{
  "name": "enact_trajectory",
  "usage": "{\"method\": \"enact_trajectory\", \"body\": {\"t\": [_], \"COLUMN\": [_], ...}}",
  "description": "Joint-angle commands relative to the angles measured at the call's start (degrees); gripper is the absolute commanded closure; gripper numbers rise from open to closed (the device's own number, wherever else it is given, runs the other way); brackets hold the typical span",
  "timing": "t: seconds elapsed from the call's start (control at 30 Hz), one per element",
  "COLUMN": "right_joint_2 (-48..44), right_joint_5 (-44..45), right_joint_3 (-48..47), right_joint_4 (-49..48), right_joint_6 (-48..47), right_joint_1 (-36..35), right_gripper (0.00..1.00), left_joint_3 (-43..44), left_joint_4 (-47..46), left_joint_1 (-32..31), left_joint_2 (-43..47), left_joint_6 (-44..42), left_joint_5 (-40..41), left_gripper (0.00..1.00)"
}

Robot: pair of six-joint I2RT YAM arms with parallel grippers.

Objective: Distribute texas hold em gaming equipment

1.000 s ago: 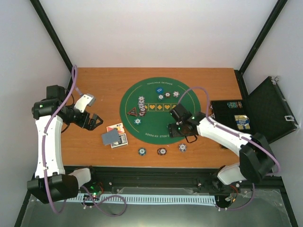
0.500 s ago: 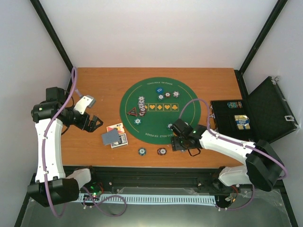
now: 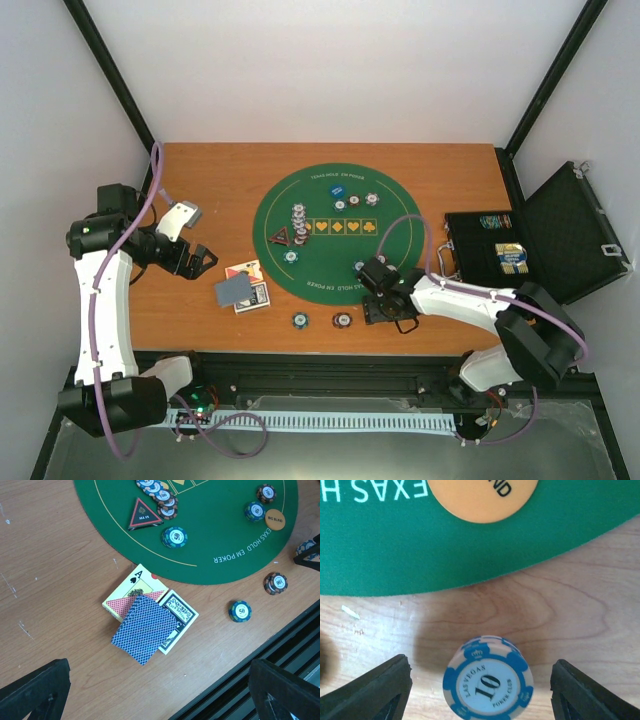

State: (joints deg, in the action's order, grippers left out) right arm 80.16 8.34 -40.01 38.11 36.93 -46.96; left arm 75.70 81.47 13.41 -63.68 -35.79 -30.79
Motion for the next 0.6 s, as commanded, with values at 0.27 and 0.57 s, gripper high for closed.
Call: {"method": "enact_trajectory", "body": {"t": [0.27,0.57], "right_joint_2": [1.65,-0.50], "right_joint_5": [-0.32,0.04], "right_joint_3": [2.52,0.35], "right_joint_4": [-4.68,-2.48], "right_joint_6": [-0.36,-1.28], "right_joint_1": [1.86,2.05], "right_gripper": [0.32,0.40], "left_joint_3": [1.75,1.58], "left_joint_4": [0.97,0.98], "left_joint_1": [0.30,0.32], "left_joint_2": [-0.13,-0.02], "left_joint_6": [-0.11,-0.07], "left_joint_5": [0.07,0.02], "left_gripper": [0.00,0.00]}}
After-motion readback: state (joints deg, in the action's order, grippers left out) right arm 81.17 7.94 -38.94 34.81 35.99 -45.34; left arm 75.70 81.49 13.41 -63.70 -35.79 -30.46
